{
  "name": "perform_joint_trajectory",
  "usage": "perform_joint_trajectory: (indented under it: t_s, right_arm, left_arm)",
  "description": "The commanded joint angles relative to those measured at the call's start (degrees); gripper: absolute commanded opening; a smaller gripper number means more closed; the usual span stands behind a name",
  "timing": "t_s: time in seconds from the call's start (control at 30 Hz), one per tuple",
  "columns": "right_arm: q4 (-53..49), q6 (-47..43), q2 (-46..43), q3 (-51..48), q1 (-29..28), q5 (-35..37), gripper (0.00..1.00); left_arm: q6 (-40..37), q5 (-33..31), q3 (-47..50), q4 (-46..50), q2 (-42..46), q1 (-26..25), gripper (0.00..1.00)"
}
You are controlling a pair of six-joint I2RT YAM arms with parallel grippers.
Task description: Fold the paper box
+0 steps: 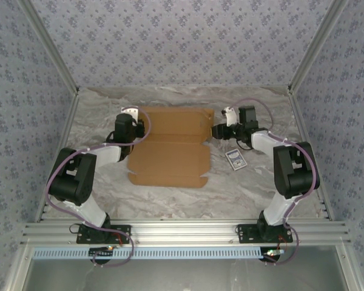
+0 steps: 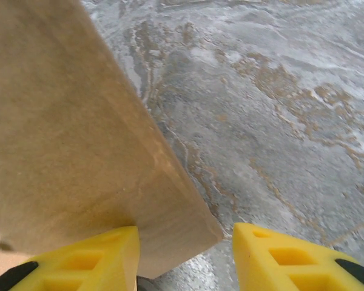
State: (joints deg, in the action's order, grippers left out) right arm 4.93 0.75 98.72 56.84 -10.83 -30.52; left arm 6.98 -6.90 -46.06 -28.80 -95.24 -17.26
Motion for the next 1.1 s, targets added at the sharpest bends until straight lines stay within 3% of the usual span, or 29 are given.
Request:
perform_joint_trajectory:
  t_s: [0.0, 0.7, 0.9, 1.07]
  right_arm:
    - [0.5, -2.8, 0.9, 2.1, -0.7, -3.5, 0.45]
    - [-1.2, -10.9, 1.9, 4.9, -0.8, -7.0, 0.42]
    - [-4.4, -5.5, 3.2, 7.2, 0.5, -0.5, 0.44]
    - [-0.1, 0.9, 2.0, 3.2, 3.8, -3.4, 0.48]
  left_arm:
    - [0.6, 1.3, -2.2, -0.9, 2.1, 0.3, 0.00]
    - [0.2, 1.8, -2.1, -0.8, 2.1, 0.3, 0.00]
    - [0.2, 1.8, -2.1, -0.7, 2.3, 0.3, 0.00]
    - [0.1, 1.7, -1.9, -0.7, 2.3, 0.3, 0.00]
